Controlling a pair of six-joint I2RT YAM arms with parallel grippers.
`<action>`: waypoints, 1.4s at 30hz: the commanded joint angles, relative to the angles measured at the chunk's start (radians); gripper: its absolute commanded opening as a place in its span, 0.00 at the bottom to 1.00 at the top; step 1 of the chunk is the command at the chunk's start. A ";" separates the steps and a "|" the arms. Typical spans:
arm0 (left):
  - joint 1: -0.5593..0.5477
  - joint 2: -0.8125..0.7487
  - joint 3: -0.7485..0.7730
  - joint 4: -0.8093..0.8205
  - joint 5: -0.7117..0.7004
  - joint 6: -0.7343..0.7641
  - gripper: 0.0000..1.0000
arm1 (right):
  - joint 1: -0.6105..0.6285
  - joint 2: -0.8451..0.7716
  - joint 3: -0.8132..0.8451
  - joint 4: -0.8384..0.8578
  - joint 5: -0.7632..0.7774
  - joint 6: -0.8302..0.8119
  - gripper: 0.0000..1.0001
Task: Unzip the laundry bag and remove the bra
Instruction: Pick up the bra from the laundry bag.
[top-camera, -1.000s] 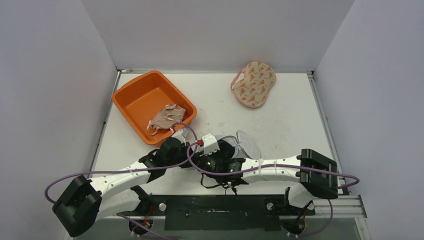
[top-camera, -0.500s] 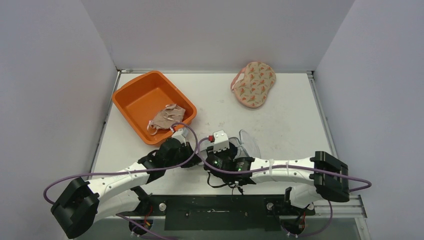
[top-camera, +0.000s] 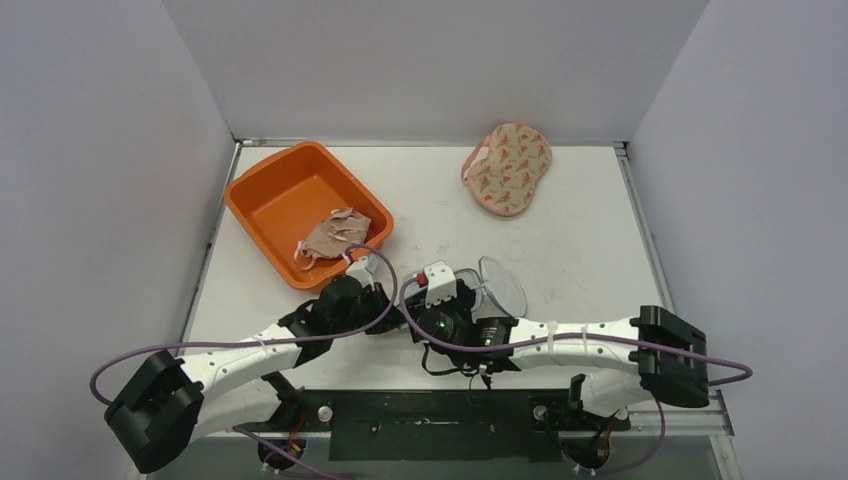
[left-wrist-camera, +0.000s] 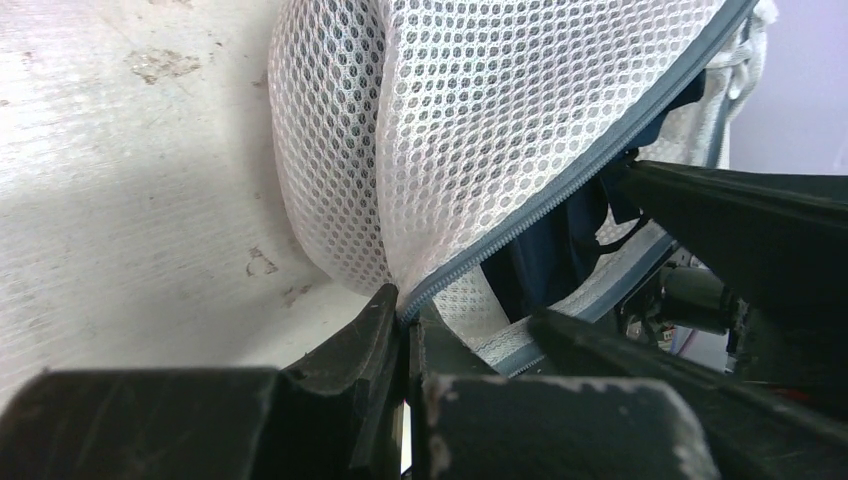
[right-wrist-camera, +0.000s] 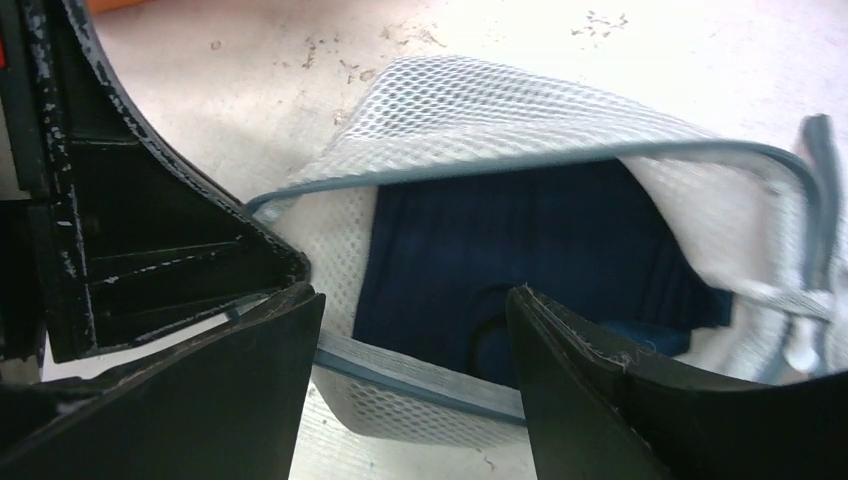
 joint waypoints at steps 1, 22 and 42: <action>-0.003 0.025 -0.006 0.118 0.043 -0.012 0.00 | -0.007 0.078 0.069 0.061 -0.027 -0.039 0.69; -0.004 0.136 -0.053 0.193 0.039 -0.022 0.00 | -0.136 0.051 -0.026 -0.001 0.033 0.094 0.48; -0.005 0.135 -0.054 0.217 0.055 -0.032 0.00 | -0.103 0.125 0.014 0.122 -0.097 -0.041 0.66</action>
